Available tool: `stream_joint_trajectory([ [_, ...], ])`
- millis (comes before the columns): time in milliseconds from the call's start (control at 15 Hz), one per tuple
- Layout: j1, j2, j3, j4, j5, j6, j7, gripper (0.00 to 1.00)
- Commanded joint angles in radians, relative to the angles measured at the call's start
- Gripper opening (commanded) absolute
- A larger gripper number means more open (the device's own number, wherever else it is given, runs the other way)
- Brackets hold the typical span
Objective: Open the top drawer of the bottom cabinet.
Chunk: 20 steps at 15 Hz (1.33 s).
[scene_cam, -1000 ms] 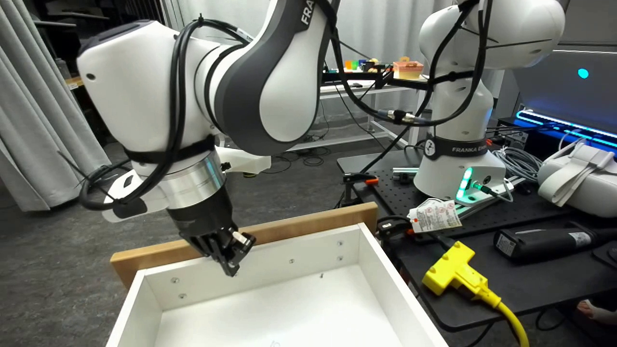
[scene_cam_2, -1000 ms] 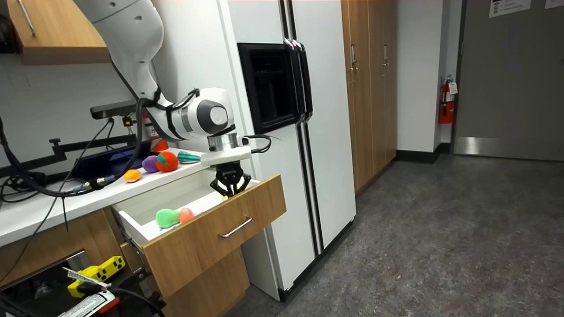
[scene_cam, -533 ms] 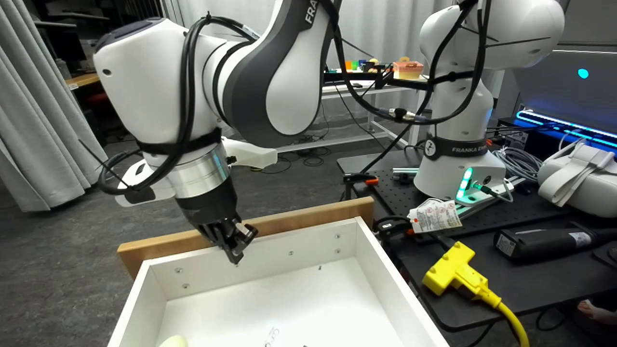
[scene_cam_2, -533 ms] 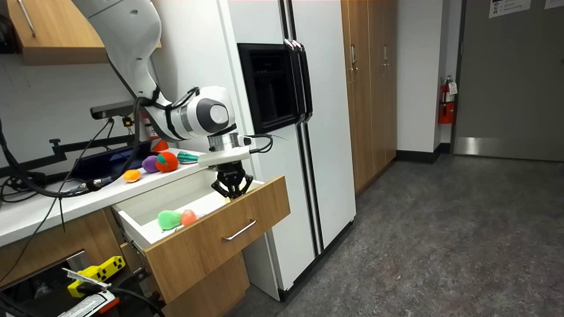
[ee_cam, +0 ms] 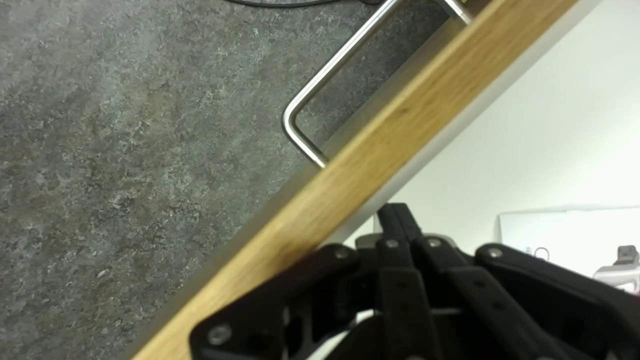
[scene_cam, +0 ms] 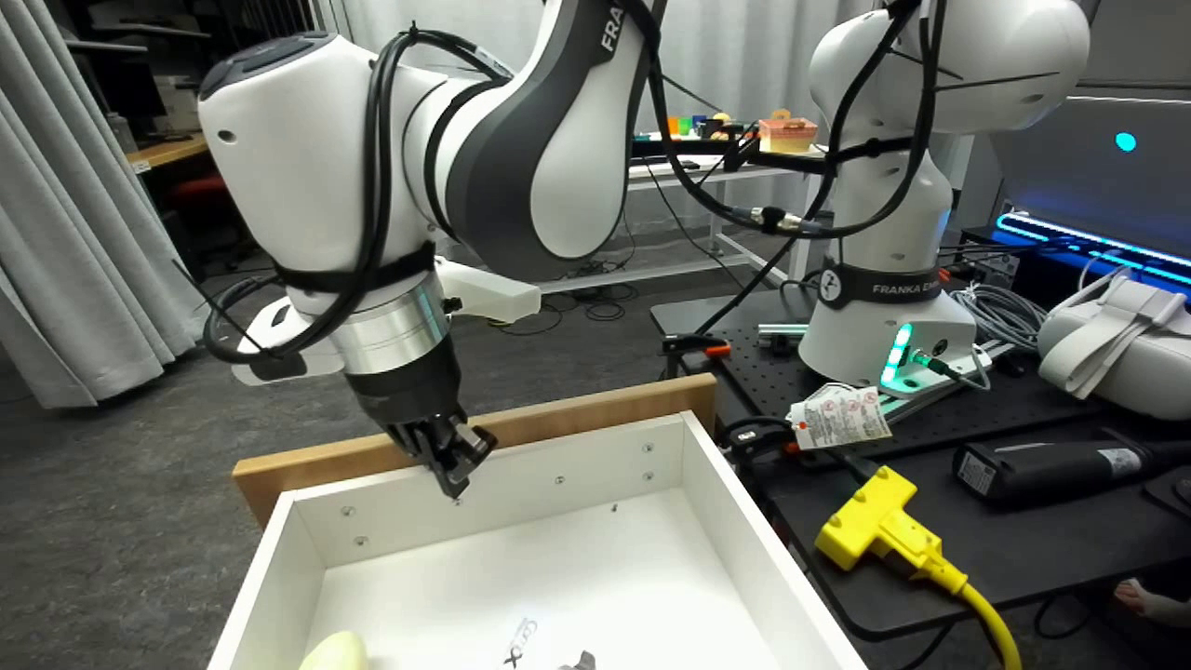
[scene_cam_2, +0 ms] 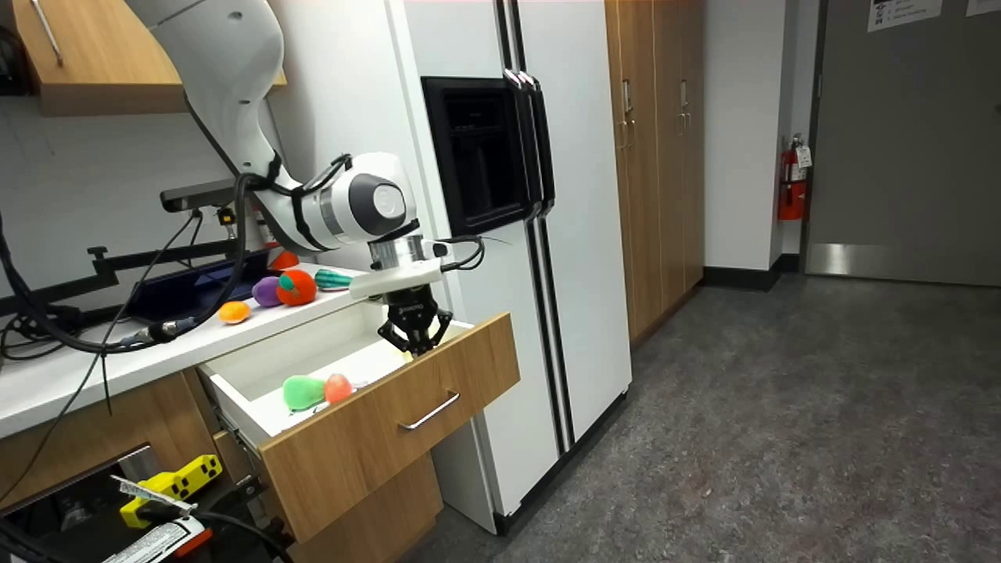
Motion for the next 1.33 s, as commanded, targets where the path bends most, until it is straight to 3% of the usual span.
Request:
stream_joint_trajectory([
  [0,-0.008,-0.028,-0.004,-0.047,-0.017,0.094,0.005,0.0],
  [600,-0.049,-0.003,0.034,-0.095,0.033,0.363,-0.053,0.0],
  [933,-0.189,0.052,0.206,-0.121,0.146,0.561,-0.165,0.0],
  [1267,-0.368,0.121,0.396,-0.124,0.141,0.634,-0.228,0.0],
])
